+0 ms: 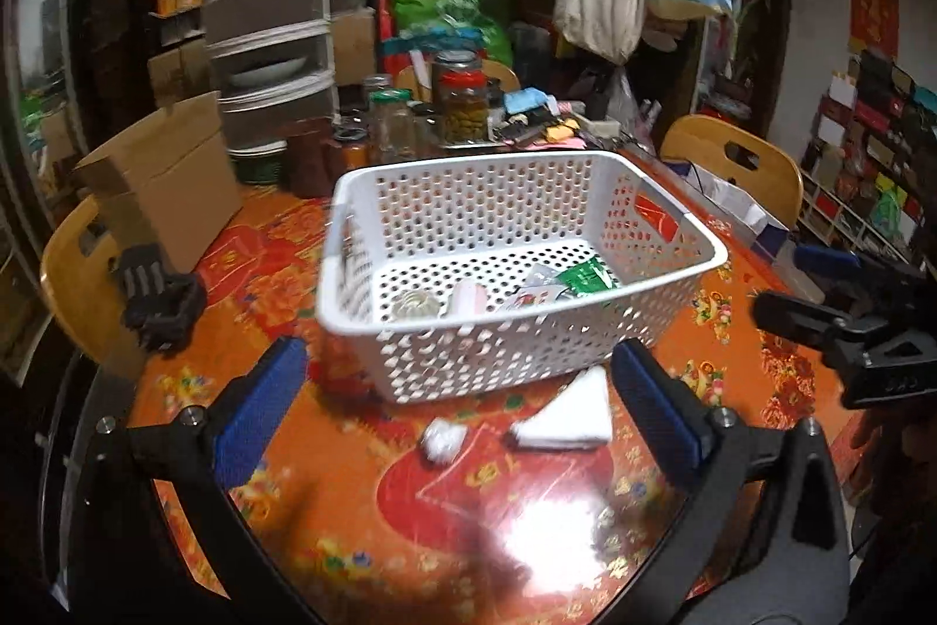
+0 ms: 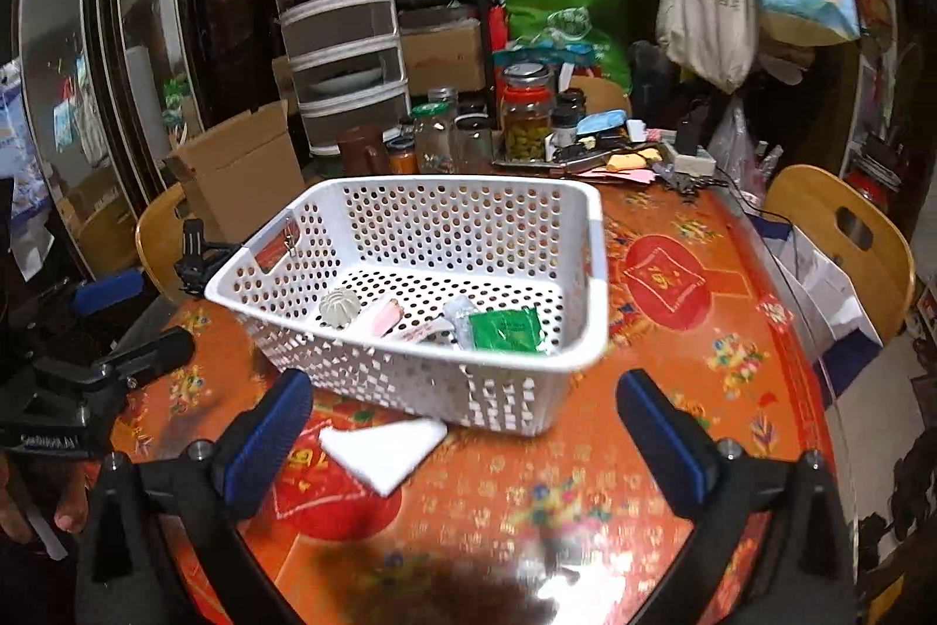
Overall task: Organize soft objects
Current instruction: 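Open both grippers and withdraw toward the white ball and folded cloth, then grasp the small white wrapped ball with left gripper while right grasps folded cloth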
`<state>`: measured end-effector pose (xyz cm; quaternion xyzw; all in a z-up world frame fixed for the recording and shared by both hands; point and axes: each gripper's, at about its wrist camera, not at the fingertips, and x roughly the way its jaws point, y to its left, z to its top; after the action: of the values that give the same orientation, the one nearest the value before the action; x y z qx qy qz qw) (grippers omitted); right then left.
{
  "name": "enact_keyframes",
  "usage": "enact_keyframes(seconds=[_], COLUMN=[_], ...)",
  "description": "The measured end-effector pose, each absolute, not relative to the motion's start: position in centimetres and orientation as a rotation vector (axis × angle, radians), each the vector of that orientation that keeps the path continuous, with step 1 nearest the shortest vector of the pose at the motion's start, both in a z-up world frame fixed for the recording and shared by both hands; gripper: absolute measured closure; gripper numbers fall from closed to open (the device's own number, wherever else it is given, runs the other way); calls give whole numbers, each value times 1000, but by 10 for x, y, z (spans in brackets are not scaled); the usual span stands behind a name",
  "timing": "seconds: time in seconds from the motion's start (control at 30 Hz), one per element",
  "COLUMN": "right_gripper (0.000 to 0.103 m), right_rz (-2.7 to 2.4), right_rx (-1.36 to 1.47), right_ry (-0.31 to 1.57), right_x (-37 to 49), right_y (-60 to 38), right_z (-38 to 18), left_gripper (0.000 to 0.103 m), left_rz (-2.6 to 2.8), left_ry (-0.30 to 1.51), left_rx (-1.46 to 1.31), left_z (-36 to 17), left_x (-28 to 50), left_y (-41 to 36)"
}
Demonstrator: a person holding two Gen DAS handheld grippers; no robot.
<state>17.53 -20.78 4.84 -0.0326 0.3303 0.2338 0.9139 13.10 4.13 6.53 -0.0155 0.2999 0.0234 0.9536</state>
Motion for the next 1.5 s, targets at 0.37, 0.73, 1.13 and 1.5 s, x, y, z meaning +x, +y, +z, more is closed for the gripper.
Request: enact_keyframes(seconds=[0.37, 0.73, 1.13, 1.5], right_gripper=[0, 0, 0, 13], right_rz=[466, 509, 555, 570], right_rx=[-8, -22, -73, -130], right_ry=[721, 822, 860, 871], right_x=[121, 119, 157, 188], right_y=[-231, -209, -161, -120], right_z=[-16, -66, -72, -75], left_gripper=[0, 0, 22, 69], left_rz=[94, 81, 68, 23], left_ry=[695, 784, 850, 873], left_rx=[-118, -128, -100, -100], left_z=[-13, -69, -81, -94], left_x=[83, 121, 186, 213], left_y=[70, 74, 70, 77])
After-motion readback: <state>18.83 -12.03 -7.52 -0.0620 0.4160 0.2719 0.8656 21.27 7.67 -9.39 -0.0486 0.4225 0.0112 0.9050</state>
